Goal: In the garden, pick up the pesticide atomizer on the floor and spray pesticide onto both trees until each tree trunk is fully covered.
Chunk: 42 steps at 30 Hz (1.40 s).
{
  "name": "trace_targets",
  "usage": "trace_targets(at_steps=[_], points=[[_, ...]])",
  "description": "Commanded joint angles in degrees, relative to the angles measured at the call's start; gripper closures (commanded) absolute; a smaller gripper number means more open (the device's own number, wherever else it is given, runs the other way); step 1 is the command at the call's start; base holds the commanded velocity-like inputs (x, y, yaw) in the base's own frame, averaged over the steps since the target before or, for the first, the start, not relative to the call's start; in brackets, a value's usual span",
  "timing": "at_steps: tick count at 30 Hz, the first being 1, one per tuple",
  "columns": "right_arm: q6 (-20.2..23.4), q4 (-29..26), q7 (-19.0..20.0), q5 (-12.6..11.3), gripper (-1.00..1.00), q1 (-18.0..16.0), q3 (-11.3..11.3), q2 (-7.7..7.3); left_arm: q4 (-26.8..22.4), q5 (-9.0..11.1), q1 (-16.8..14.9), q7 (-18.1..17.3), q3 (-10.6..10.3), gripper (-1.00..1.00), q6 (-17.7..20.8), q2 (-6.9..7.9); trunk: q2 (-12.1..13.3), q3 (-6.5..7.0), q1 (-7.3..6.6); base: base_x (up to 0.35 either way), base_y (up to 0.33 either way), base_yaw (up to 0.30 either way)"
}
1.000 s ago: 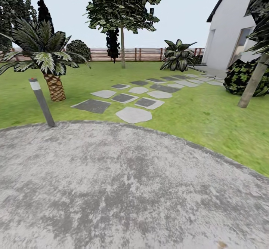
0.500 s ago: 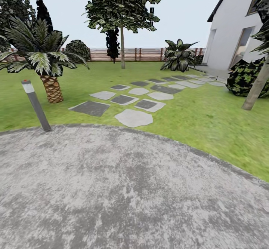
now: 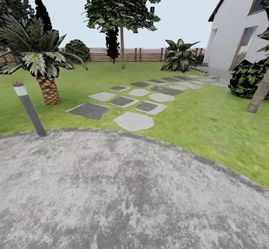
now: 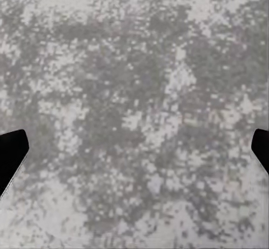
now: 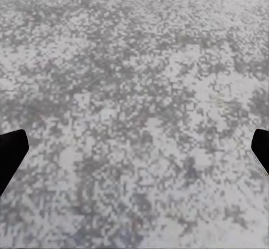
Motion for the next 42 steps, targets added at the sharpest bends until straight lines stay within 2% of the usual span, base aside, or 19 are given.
trace_targets(at_steps=[1,42], points=[[-0.18,0.04,-0.02,0.01,-1.00,-0.03,-0.06,0.01,0.05,0.04,-0.03,0.02,0.10,-1.00,-0.19,-0.01,-0.02,-0.05,0.02,0.339,0.000,0.000],[-0.18,0.04,-0.02,0.01,-1.00,-0.03,-0.04,0.00,0.05,0.04,-0.03,0.01,0.10,-1.00,-0.19,-0.03,-0.02,-0.05,0.02,0.339,0.000,0.000]])
